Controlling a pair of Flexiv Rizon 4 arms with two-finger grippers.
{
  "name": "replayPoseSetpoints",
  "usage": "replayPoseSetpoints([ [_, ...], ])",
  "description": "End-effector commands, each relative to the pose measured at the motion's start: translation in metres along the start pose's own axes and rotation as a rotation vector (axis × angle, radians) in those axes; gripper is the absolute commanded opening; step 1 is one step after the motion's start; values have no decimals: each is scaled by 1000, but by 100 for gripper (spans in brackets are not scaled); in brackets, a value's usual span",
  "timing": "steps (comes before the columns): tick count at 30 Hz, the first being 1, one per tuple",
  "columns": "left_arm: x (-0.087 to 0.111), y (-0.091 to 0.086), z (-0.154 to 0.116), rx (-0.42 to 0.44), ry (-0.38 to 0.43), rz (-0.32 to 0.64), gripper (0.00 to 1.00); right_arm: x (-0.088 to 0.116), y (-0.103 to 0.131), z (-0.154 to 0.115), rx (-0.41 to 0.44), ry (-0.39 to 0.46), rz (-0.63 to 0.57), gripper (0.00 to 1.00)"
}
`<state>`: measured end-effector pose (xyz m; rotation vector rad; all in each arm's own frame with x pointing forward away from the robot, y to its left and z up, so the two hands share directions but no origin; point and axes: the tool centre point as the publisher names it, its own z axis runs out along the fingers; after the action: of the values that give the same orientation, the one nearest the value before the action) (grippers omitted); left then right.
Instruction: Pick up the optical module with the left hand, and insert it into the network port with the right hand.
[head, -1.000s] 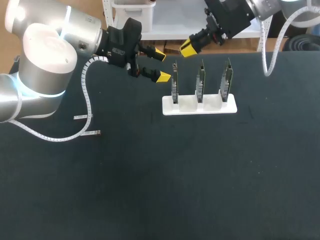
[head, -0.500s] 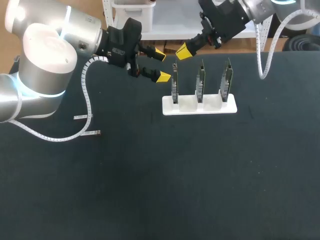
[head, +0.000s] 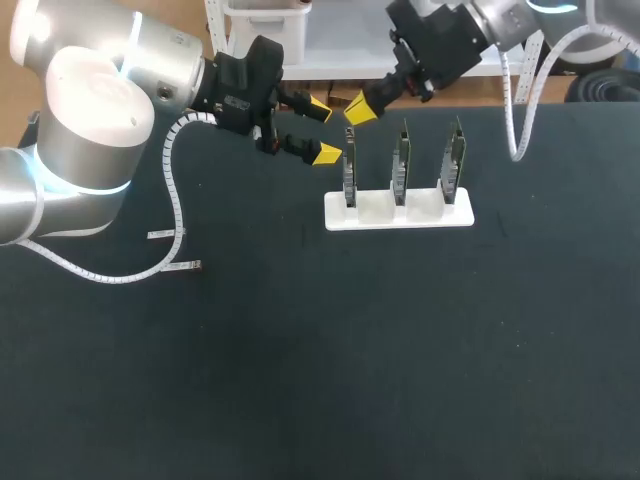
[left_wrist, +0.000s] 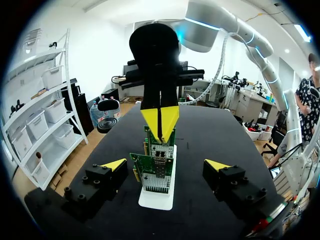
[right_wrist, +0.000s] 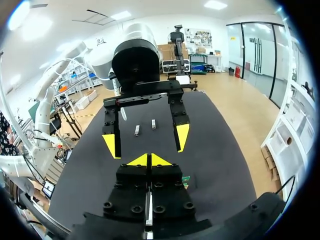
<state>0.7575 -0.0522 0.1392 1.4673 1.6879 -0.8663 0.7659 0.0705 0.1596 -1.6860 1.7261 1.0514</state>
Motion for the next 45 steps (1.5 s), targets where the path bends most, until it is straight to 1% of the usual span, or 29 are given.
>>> replayPoseSetpoints([
  [1, -1, 1, 1, 3, 5, -1, 100, -2, -5, 2, -11, 8, 2, 0],
  [12, -1, 1, 1, 3, 5, -1, 100, 3, -6, 4, -21, 20, 16, 0],
  [24, -1, 1, 1, 3, 5, -1, 100, 4, -5, 8, -36, 33, 19, 0],
  [45, -1, 1, 1, 3, 5, -1, 100, 10, -7, 11, -35, 36, 42, 0],
])
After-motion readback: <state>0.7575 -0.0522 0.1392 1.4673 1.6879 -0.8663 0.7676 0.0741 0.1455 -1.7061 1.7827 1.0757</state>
